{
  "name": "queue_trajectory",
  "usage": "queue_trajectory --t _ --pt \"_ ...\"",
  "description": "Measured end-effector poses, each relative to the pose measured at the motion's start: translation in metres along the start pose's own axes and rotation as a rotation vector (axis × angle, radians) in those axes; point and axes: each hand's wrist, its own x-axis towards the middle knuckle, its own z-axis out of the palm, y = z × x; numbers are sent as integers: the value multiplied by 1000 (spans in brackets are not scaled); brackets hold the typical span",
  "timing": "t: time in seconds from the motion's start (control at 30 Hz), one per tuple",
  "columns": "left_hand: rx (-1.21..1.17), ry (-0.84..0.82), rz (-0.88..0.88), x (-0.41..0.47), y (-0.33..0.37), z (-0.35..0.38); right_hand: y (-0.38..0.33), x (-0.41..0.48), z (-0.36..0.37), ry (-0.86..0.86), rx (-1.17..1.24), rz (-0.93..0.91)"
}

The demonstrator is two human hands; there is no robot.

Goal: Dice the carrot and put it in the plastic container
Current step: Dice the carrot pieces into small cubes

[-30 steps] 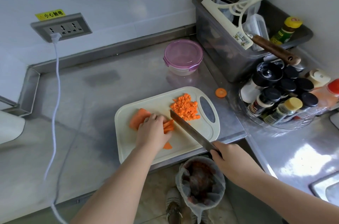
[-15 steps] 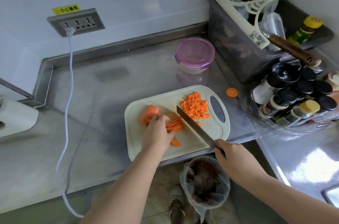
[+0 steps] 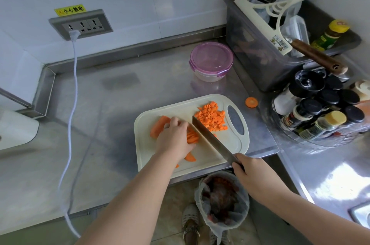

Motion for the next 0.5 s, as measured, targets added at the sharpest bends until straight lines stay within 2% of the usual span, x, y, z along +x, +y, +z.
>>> queue_trajectory --t 0.23,0.5 --pt "23 -22 30 10 -2 -6 -6 15 3 29 -4 5" --pt "-216 -9 -35 13 -8 -8 -7 19 1 19 1 13"
